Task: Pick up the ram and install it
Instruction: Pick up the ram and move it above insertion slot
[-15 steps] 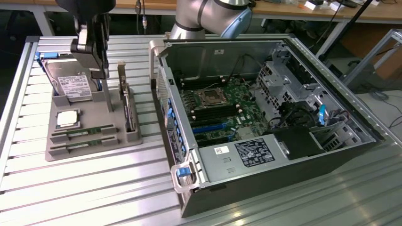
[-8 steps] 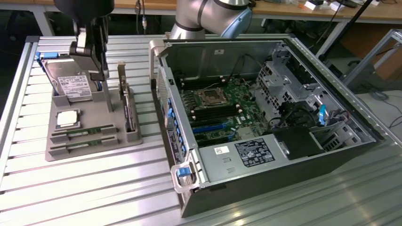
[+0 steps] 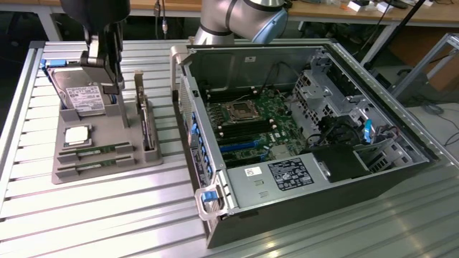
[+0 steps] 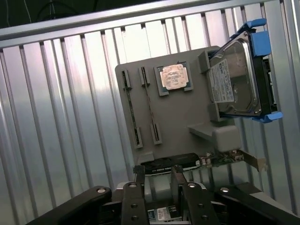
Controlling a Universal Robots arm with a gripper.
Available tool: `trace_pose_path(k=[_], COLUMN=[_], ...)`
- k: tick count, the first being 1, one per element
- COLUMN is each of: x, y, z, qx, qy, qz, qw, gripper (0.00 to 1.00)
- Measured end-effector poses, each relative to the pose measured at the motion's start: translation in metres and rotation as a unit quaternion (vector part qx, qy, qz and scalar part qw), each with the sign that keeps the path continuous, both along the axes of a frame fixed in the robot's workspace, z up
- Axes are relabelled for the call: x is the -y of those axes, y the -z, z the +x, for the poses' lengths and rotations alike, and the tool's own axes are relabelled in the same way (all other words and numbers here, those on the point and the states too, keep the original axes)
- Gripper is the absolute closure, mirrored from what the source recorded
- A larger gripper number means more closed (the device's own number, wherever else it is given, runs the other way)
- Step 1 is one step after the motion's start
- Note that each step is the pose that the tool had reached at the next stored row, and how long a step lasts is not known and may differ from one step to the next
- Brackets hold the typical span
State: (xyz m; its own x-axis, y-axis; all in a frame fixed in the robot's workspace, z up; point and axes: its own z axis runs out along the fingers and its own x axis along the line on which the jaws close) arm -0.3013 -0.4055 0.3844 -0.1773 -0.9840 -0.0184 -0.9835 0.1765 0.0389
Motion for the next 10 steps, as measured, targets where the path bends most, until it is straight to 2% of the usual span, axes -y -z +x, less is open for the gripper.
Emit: trace_pose_path(k=[1, 2, 4, 7, 8, 9, 10], x=[0.0000, 0.0000, 0.0000, 0.0000, 0.0000, 0.0000, 0.0000], y=[0.0002, 0.0003, 0.0006, 0.0008, 0.0009, 0.0009, 0.0013], z=[0.0000, -0.0001, -0.0001, -0.0001, -0.0001, -0.0003, -0.0014], qx=[0.0000, 0.0001, 0.0001, 0.0000, 0.0000, 0.0000, 0.0001], qy=[-0.007, -0.024, -0.070, -0.132, -0.150, -0.172, -0.173], qz=[0.0001, 0.0001, 0.0001, 0.0001, 0.0000, 0.0001, 0.0001], qw=[1.0000, 0.9997, 0.9975, 0.9913, 0.9887, 0.9851, 0.9850], gripper=[0.64, 0.64, 0.64, 0.64, 0.64, 0.64, 0.64])
